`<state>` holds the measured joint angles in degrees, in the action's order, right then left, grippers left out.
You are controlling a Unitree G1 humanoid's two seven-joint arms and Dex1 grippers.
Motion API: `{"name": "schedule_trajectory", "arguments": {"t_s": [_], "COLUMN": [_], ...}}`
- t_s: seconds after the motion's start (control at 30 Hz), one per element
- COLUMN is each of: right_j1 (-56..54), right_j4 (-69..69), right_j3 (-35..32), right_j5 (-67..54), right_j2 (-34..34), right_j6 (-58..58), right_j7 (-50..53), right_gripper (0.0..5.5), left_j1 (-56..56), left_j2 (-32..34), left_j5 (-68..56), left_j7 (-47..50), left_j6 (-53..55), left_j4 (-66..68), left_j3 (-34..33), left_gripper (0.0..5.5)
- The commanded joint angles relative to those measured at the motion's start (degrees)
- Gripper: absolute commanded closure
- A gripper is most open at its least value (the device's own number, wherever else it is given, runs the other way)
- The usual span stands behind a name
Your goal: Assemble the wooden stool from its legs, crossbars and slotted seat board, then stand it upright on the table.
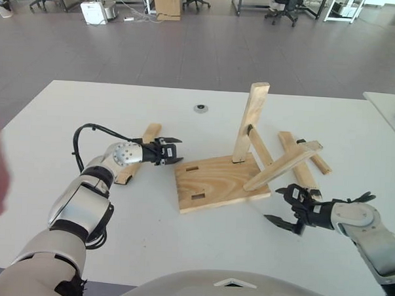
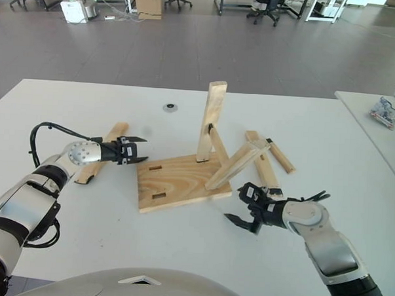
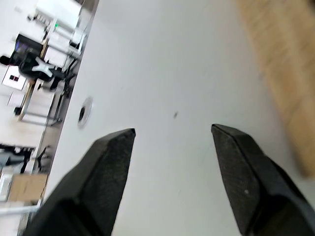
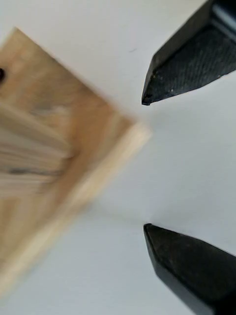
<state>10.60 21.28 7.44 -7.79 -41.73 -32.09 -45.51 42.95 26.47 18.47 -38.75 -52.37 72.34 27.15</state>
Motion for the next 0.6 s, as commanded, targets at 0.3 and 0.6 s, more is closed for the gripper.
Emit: {"name": "schedule_trajectory", "arguments": {"t_s": [0.3, 0.6], "right_j1": [-13.1, -14.27], "right_j4": [-19.07, -19.7], "right_j3": [8.12, 8.61], "right_j5": [7.43, 8.69], "right_j2": [14.04, 16.14], "right_j6": [0.74, 2.74], "right_j7": [14.37, 16.49], "right_gripper": [0.99, 0.99], "left_j1": [-16.96, -16.87], "left_j2": [2.75, 1.42], "left_j5": [-20.0, -20.44], "left_j7": [-30.64, -23.34], "left_j6": [-6.95, 0.21], "left_j4": [-17.45, -19.04], "left_j3": [-0.65, -6.78], "left_gripper": [2.63, 2.63]}}
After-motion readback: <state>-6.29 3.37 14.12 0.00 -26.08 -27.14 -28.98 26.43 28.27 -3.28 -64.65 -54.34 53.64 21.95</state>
